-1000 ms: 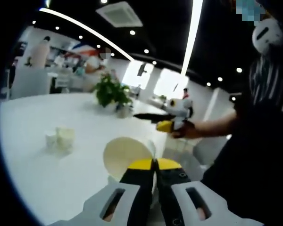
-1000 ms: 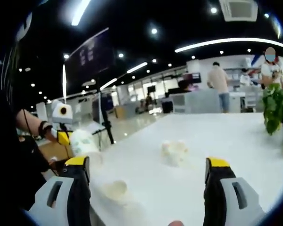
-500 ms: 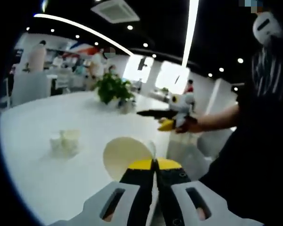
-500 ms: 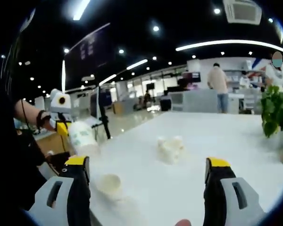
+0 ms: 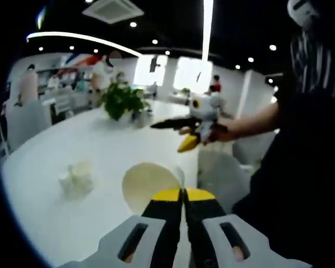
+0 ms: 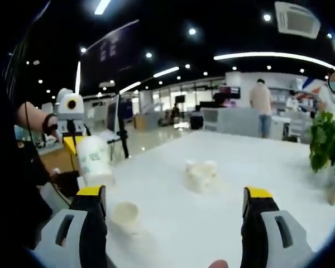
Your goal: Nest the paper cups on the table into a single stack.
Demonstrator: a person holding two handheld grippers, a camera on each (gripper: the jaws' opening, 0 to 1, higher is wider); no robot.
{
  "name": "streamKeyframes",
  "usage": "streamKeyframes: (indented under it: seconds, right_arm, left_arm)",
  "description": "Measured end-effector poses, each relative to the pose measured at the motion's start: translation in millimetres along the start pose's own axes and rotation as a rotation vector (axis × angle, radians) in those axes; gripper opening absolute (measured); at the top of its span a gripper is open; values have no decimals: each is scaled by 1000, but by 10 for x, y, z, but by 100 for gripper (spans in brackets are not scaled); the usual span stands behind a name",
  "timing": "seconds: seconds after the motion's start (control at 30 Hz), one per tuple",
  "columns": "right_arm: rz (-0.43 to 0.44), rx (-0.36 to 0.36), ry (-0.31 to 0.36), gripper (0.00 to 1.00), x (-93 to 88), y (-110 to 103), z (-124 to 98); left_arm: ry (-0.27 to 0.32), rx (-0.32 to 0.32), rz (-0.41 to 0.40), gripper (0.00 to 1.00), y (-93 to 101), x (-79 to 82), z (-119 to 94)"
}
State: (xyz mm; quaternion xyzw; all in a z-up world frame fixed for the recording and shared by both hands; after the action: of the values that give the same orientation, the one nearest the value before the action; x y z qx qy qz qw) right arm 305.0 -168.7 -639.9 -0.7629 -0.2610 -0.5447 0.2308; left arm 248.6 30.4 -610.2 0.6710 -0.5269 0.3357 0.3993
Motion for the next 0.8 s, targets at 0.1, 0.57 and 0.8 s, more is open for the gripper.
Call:
streamKeyframes:
  seconds: [0.1,0.57,0.8]
  right_arm:
    - [-5,-9,-10,100,-25,15,3]
    - [-8,-5,-2,100,-40,-20,2]
    - [-12,-3,0,100,-43,-27,12]
  left_arm:
    - [-18,5,35,0,-18,-5,4]
    - [-127,-1,146,0,7,-25,37]
    - [-200,-12,228,0,-18,-42,60]
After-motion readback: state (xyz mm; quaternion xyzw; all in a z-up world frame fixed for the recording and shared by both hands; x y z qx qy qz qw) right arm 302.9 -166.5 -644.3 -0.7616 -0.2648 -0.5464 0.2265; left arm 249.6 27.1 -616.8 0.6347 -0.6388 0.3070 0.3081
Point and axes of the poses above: the point that each gripper's makers call its tool centre point, and the gripper's own axes: z roughly forward along the fingers, y roughly to its right, x roughly out of its top, the point moved 3 cm from there along -z, roughly backward along the fingers, and after that the axes turned 4 degrees about -y, right-handed, at the moved point
